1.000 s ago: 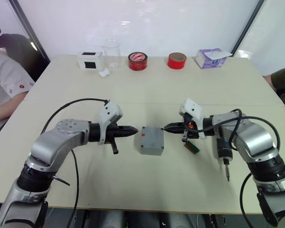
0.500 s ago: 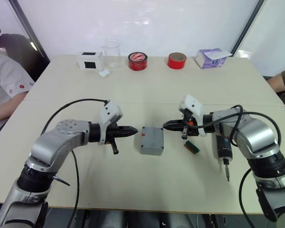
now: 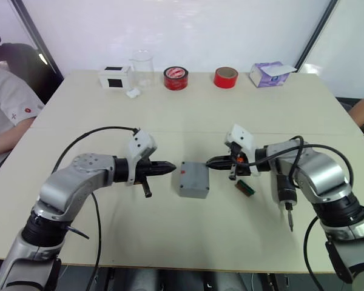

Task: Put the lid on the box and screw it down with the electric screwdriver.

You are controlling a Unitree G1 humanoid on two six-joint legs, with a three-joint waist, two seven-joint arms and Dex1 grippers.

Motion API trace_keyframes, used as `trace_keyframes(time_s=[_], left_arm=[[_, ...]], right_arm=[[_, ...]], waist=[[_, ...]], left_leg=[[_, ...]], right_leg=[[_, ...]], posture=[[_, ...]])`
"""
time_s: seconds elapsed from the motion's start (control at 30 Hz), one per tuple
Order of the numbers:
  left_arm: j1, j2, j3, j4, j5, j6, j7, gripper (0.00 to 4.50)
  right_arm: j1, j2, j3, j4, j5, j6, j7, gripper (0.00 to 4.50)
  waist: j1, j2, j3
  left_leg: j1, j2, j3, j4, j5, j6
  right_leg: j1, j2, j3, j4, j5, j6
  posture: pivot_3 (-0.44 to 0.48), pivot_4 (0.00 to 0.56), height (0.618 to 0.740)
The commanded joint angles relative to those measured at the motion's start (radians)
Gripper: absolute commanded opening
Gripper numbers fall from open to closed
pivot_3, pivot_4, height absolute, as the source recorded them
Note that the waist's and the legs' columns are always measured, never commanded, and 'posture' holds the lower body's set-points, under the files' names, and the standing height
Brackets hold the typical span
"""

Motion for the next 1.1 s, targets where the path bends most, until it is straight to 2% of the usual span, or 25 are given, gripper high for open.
trace_keyframes(time_s=[0.03, 0.67, 1.1], left_arm=[[0.003, 0.001, 0.028, -0.031, -0.01, -0.011, 0.002, 0.0], [0.004, -0.008, 0.023, -0.028, -0.006, -0.017, 0.008, 0.0], [0.009, -0.012, 0.024, -0.031, -0.004, -0.017, 0.014, 0.0]], right_arm=[[-0.025, 0.006, -0.001, 0.002, -0.013, -0.026, 0.001, 0.07], [-0.022, -0.01, 0.005, 0.001, -0.022, -0.022, 0.031, 0.07], [-0.059, -0.008, 0.059, 0.058, -0.066, -0.052, 0.063, 0.07]], waist=[[0.0, 0.0, 0.0], [0.0, 0.0, 0.0], [0.0, 0.0, 0.0]], left_leg=[[0.0, 0.0, 0.0, 0.0, 0.0, 0.0], [0.0, 0.0, 0.0, 0.0, 0.0, 0.0], [0.0, 0.0, 0.0, 0.0, 0.0, 0.0]], right_leg=[[0.0, 0.0, 0.0, 0.0, 0.0, 0.0], [0.0, 0.0, 0.0, 0.0, 0.0, 0.0], [0.0, 0.0, 0.0, 0.0, 0.0, 0.0]], posture=[[0.0, 0.15, 0.74], [0.0, 0.15, 0.74], [0.0, 0.15, 0.74]])
